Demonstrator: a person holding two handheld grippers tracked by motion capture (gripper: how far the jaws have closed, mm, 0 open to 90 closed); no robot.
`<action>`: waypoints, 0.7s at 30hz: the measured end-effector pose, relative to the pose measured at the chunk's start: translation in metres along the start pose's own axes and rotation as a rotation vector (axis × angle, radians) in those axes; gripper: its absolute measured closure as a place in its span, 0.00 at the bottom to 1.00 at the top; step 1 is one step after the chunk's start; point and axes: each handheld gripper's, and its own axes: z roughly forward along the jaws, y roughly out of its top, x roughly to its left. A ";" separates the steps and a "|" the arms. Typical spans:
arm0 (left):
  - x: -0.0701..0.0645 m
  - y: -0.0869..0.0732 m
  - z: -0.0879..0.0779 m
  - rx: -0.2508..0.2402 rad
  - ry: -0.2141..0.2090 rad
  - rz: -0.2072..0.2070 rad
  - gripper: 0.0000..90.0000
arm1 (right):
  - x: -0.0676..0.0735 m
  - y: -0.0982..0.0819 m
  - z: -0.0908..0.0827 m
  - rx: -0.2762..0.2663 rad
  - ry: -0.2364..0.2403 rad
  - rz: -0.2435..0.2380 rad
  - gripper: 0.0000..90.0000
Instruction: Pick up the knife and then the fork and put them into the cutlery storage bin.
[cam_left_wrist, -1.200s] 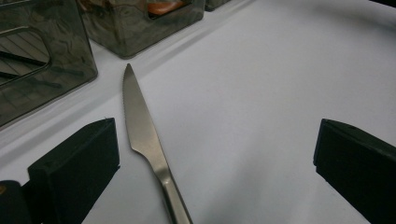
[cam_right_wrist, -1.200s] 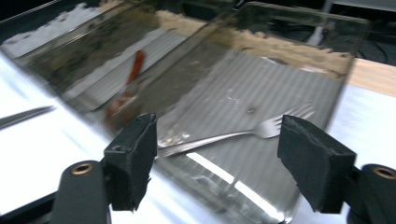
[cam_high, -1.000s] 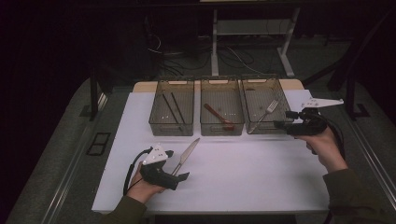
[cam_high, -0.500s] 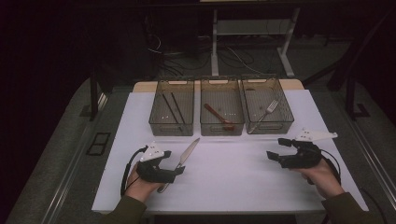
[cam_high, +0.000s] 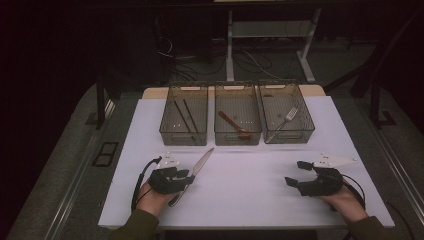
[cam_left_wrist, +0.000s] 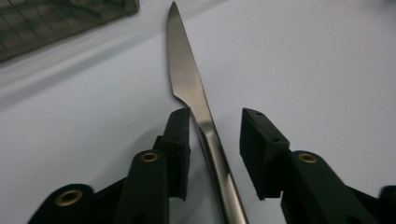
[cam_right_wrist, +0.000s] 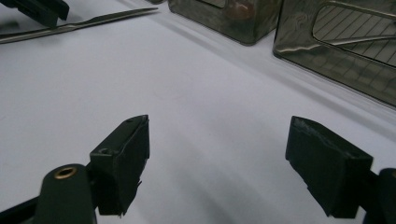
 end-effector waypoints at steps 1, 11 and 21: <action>0.000 0.000 0.002 0.013 -0.001 0.000 0.72 | 0.000 0.000 0.000 -0.001 0.001 0.001 0.23; -0.009 -0.002 0.004 0.047 0.057 0.018 0.82 | -0.002 -0.001 -0.001 -0.006 -0.008 -0.001 0.23; -0.013 0.000 0.005 0.063 0.049 0.050 0.88 | -0.002 0.000 -0.001 -0.004 -0.006 0.001 0.23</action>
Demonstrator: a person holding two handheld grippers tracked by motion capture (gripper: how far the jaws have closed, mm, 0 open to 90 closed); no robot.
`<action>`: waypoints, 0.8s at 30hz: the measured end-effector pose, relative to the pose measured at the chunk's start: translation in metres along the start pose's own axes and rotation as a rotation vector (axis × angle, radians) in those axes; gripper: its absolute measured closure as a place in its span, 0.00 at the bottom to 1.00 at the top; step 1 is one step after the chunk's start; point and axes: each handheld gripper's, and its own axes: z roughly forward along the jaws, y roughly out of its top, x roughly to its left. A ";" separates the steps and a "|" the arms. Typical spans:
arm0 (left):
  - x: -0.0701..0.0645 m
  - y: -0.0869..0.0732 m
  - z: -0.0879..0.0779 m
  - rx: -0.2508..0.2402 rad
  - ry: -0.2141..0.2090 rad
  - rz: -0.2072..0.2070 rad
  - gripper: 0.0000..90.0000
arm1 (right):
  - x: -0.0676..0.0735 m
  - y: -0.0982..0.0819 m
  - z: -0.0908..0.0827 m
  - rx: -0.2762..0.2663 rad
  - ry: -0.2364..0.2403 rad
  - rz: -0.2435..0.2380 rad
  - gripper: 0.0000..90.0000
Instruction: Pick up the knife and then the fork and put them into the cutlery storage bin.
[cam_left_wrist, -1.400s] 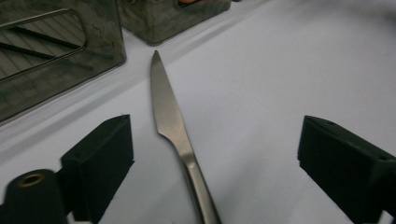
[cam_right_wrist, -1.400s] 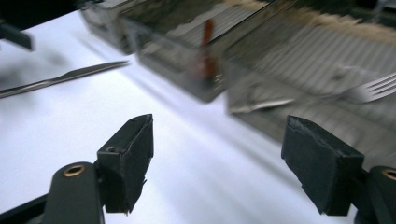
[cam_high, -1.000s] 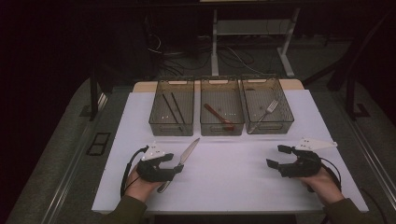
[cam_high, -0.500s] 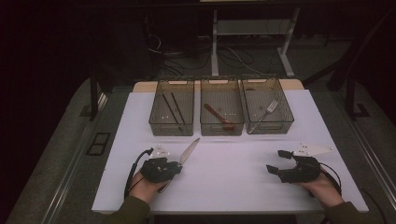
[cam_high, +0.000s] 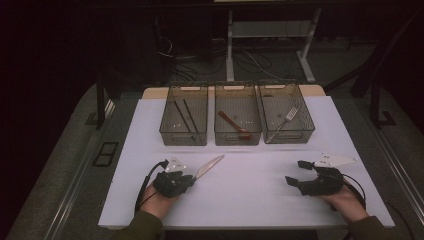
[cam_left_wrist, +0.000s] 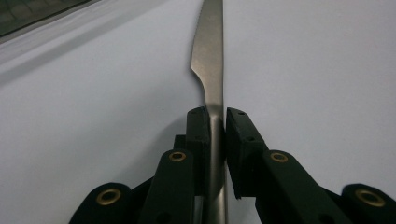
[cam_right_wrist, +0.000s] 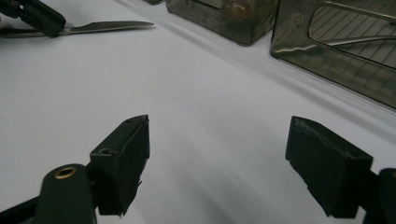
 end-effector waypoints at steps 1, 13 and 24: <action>0.000 0.000 0.000 -0.002 -0.003 -0.003 0.88 | 0.000 0.000 0.000 0.002 0.002 0.001 0.23; 0.000 -0.003 -0.001 -0.001 -0.014 0.038 0.88 | 0.001 0.000 0.000 0.001 0.006 -0.006 0.23; -0.002 0.001 -0.004 -0.030 -0.019 0.059 0.88 | 0.000 0.001 0.000 -0.005 0.011 -0.006 0.23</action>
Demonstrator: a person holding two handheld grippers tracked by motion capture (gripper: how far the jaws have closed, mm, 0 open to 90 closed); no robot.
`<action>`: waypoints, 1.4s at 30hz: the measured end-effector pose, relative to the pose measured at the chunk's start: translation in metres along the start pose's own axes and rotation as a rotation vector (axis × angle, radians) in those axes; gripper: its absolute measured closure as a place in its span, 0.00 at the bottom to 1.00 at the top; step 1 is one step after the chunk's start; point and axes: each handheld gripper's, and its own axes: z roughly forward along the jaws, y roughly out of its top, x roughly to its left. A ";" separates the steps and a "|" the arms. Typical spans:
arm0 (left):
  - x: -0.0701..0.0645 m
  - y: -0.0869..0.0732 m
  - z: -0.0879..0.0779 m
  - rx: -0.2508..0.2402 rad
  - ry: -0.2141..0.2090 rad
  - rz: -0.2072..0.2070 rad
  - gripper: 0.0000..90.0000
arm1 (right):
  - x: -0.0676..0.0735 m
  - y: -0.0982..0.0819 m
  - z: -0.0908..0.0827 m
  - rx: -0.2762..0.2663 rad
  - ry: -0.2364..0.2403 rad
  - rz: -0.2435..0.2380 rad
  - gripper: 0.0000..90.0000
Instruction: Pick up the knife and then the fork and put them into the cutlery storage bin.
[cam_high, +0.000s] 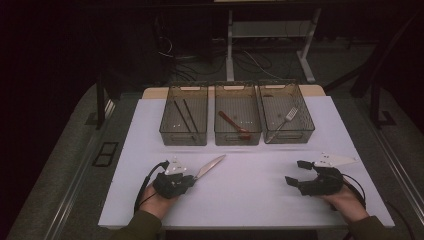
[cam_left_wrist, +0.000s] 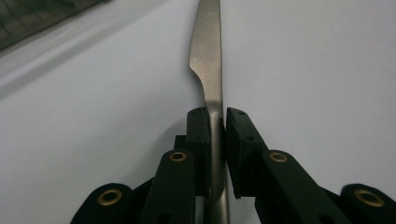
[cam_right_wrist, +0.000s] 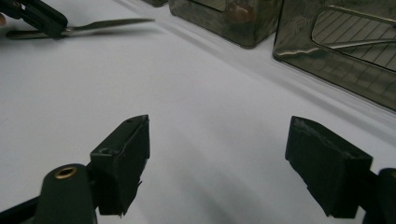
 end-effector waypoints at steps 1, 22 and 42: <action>-0.001 0.001 -0.001 -0.017 -0.006 -0.002 0.88 | 0.000 0.000 0.000 -0.003 0.000 0.001 0.23; -0.016 0.026 -0.022 -0.221 -0.077 0.027 0.88 | 0.026 0.033 0.015 -0.039 0.079 -0.023 0.22; -0.029 0.069 -0.004 -0.307 -0.071 0.034 0.88 | 0.053 0.102 0.046 -0.176 0.231 0.057 0.48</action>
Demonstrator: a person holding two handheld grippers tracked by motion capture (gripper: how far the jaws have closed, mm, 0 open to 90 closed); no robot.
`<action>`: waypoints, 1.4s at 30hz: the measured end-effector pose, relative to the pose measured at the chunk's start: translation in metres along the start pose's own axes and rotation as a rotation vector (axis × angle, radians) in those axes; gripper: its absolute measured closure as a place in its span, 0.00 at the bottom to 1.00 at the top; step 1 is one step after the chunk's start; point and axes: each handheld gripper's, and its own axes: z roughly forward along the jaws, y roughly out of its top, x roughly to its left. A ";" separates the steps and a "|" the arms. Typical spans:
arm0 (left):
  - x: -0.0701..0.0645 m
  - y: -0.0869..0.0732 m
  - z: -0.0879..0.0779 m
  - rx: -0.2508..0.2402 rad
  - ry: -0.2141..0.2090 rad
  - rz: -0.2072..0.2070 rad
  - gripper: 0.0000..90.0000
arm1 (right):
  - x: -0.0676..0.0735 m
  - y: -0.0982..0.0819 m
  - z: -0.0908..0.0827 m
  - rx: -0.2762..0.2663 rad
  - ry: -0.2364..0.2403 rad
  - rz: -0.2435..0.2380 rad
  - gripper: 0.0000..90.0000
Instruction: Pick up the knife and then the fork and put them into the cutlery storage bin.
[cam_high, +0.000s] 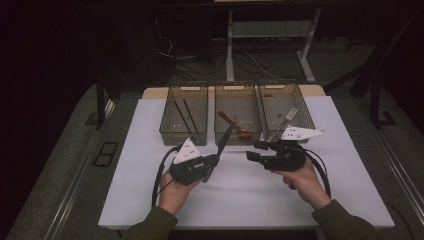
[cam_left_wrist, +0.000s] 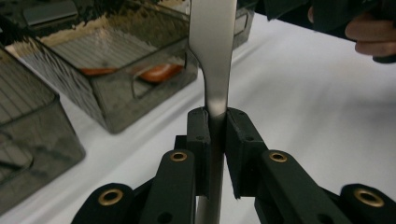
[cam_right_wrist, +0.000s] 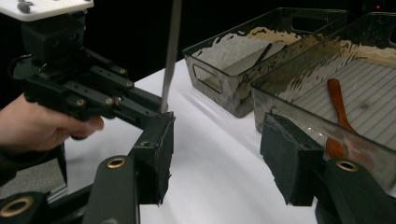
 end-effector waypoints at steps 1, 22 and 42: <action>0.000 0.002 0.003 -0.002 0.003 0.004 0.88 | 0.000 0.001 0.002 -0.001 -0.001 0.001 0.48; -0.013 0.020 0.032 -0.065 0.037 0.022 0.88 | -0.003 0.017 0.035 -0.006 0.044 0.049 0.78; -0.012 0.019 0.032 -0.081 0.046 0.015 0.88 | -0.001 0.020 0.046 -0.028 0.063 0.076 0.97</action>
